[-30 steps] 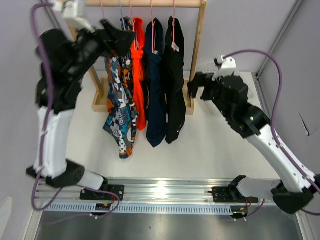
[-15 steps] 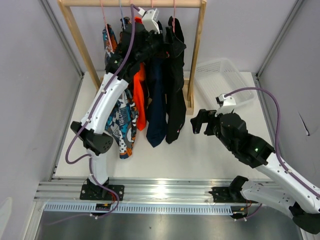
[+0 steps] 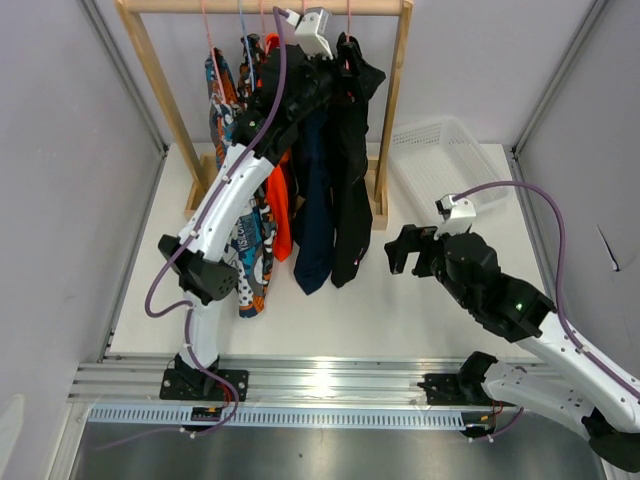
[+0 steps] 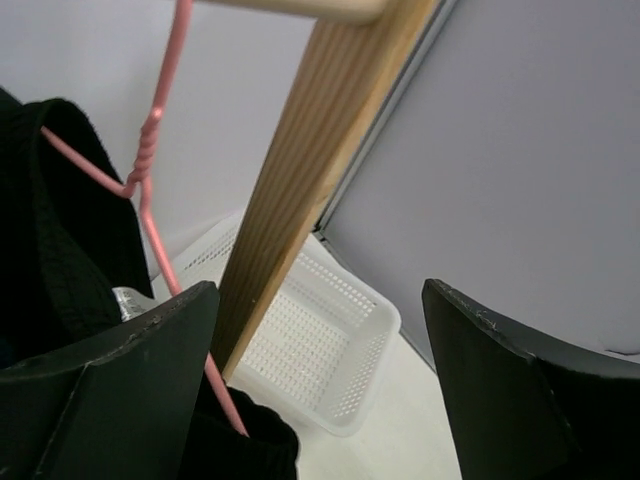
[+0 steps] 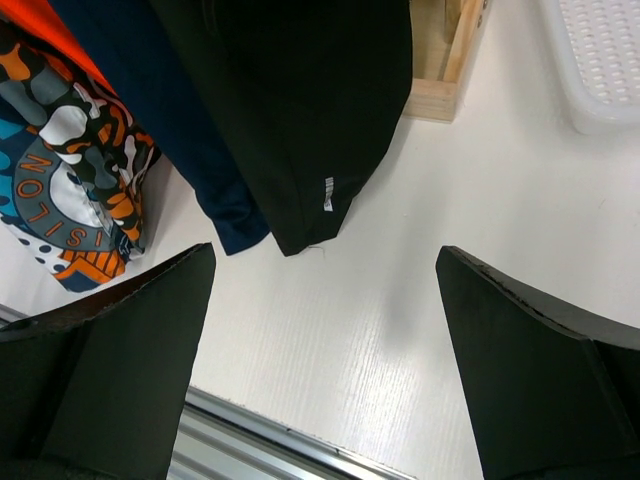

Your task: Remove the shorts from the hanger

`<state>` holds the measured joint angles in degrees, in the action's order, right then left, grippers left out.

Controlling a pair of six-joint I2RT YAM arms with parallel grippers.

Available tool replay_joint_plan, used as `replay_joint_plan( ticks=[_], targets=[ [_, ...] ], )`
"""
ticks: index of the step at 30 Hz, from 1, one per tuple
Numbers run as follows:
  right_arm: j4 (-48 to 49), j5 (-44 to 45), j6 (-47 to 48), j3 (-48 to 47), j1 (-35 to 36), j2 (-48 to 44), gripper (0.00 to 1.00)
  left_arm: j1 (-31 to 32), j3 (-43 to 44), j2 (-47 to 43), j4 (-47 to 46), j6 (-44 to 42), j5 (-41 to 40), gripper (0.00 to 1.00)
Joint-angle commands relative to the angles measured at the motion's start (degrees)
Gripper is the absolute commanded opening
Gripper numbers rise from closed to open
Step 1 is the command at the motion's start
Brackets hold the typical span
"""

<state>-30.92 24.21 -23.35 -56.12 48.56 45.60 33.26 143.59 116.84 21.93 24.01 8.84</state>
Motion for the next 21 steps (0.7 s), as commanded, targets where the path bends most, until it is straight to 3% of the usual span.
replay_joint_plan(
  ticks=[1, 10, 13, 21],
  targets=[
    [-0.5, 1.3, 0.9, 0.0, 0.3, -1.8, 0.99, 0.2, 2.0, 0.7, -2.1, -1.2, -4.7, 0.88],
    [-0.5, 0.5, 1.0, 3.0, 0.3, -2.7, 0.99, 1.3, -1.4, -2.1, -3.3, -5.5, -12.8, 0.82],
    [0.2, 0.3, 1.0, 4.1, 0.3, -2.4, 0.99, 1.7, -5.2, -4.5, -5.4, -6.5, -13.5, 0.82],
    [2.0, -0.6, 1.0, 5.5, 0.2, -1.0, 0.99, 1.8, -5.1, -5.8, -5.8, -7.6, -14.8, 0.81]
  ],
)
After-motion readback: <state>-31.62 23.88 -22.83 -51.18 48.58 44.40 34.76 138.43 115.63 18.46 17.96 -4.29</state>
